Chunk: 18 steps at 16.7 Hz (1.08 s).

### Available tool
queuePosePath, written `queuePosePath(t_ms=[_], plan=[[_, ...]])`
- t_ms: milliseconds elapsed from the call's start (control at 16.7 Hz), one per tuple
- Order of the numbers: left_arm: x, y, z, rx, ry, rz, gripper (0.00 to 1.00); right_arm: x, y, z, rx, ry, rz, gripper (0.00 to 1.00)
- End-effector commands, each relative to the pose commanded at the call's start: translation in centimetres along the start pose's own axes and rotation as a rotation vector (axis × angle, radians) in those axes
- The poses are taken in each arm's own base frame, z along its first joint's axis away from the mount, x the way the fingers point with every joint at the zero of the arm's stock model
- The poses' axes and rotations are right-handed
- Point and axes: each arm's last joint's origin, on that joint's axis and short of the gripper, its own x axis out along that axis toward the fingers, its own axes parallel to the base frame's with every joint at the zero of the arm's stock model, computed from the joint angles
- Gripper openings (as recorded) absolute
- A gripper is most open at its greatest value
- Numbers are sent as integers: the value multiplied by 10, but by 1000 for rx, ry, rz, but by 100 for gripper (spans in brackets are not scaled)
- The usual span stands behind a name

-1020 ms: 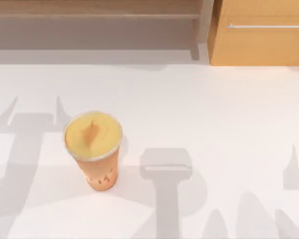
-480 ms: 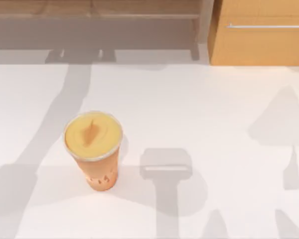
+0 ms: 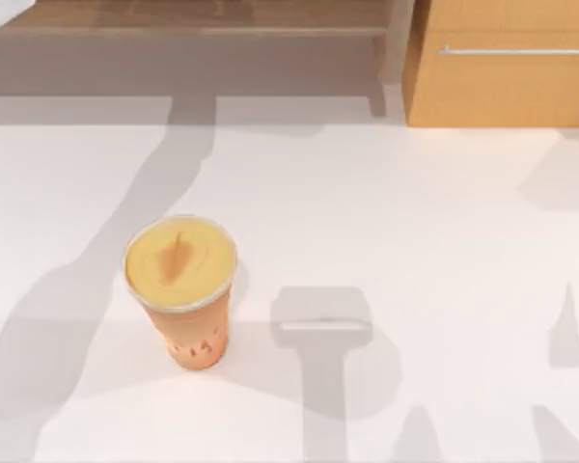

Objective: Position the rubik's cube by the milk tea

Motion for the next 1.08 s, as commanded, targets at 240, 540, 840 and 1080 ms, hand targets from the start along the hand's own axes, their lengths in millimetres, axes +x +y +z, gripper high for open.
queuePosePath(t_ms=[240,540,840,1080], plan=[[1,2,-1,1,2,2,100,0,0,0,0,0,0,100],[31,-2,1,0,0,0,100,0,0,0,0,0,0,100],[60,0,0,0,0,0,100,0,0,0,0,0,0,100],[60,0,0,0,0,0,100,0,0,0,0,0,0,100]])
